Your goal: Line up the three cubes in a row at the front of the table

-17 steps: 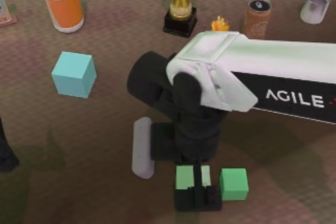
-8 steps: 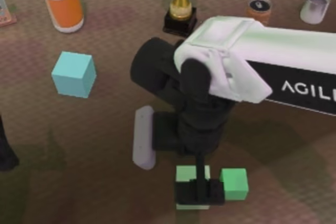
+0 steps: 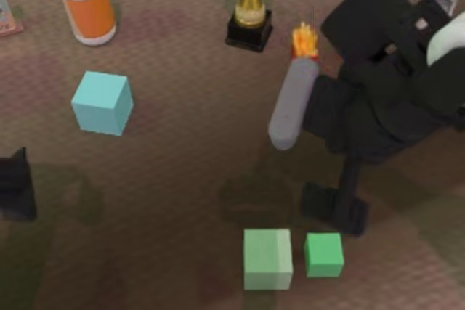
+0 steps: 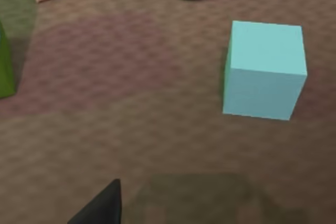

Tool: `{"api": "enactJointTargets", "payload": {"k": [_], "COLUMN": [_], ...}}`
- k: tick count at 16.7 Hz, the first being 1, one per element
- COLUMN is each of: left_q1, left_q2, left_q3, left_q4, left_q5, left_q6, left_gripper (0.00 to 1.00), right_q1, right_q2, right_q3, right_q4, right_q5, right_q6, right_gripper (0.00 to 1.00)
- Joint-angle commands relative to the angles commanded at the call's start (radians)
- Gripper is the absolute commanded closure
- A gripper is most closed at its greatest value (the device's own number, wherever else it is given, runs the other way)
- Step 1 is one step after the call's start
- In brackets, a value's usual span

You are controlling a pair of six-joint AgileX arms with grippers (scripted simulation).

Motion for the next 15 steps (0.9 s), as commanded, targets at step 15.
{"api": "enactJointTargets", "payload": {"k": [15], "left_q1": [-0.118], "left_q2": [1.517], "left_q3": [1.217], "left_q4": [-0.959], "left_q5": [-0.044], "left_q6": [0.029], "left_gripper": [0.00], "right_q1": [-0.550], "right_q2": [-1.197], "right_q3": [-0.956], "right_q4": [0.658], "right_q5": [-0.007], "right_q6": [0.407], "right_gripper": [0.00]}}
